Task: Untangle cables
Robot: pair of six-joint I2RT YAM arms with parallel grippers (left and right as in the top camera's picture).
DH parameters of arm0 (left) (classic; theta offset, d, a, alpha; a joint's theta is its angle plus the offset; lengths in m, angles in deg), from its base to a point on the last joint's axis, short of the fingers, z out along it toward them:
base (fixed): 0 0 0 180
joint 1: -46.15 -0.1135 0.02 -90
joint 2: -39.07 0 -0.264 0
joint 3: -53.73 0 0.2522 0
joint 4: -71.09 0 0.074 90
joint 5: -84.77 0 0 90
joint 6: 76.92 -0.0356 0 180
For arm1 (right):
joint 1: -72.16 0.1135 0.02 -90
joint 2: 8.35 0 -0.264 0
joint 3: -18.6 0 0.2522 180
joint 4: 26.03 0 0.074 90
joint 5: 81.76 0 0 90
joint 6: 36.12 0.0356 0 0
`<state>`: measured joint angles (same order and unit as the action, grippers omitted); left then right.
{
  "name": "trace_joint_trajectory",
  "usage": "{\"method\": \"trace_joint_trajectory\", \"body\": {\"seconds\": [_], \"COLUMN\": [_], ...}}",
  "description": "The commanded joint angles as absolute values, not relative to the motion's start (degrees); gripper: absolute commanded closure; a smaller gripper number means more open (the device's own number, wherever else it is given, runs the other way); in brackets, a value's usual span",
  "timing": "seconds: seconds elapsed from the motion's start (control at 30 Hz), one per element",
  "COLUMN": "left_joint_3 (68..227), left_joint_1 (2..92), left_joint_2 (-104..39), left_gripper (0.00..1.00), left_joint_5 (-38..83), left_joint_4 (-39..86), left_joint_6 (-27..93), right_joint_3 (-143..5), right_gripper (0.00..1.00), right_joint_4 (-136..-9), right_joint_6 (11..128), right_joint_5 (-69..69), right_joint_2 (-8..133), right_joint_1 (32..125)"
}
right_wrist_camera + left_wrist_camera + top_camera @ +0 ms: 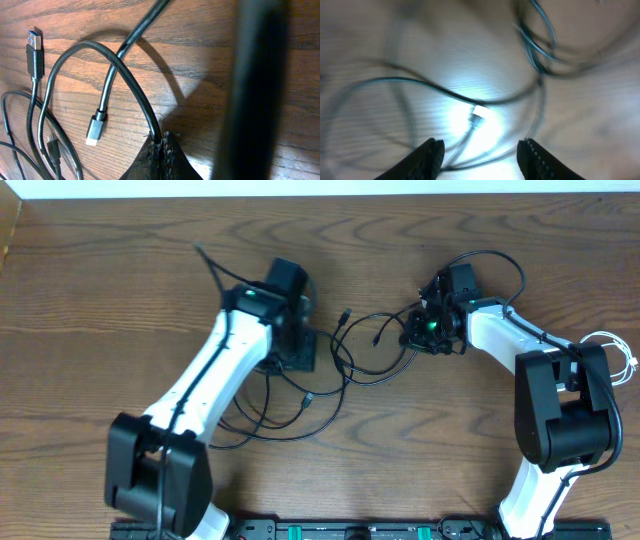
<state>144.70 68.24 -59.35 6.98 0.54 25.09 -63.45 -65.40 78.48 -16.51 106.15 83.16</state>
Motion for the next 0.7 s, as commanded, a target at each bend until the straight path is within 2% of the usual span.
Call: {"method": "trace_joint_trajectory", "body": {"seconds": [0.0,0.17,0.67], "left_joint_3": [144.5,144.5,144.5], "left_joint_1": [72.8,76.9,82.6], "left_joint_2": [-61.7,-64.0,-74.4], "left_gripper": [0.45,0.39,0.4], "left_joint_5": [15.4,14.7,14.7], "left_joint_4": [-0.3,0.4,5.8], "left_joint_6": [13.9,14.8,19.7], "right_joint_3": [-62.6,-62.6,-62.6], "right_gripper": [0.96,0.96,0.96], "right_joint_4": [-65.8,-65.8,-65.8], "right_joint_6": [78.7,78.7,78.7], "right_joint_5": [-13.3,-13.3,-13.3], "right_joint_2": [108.3,108.3,108.3], "right_joint_1": [83.0,83.0,83.0]}}
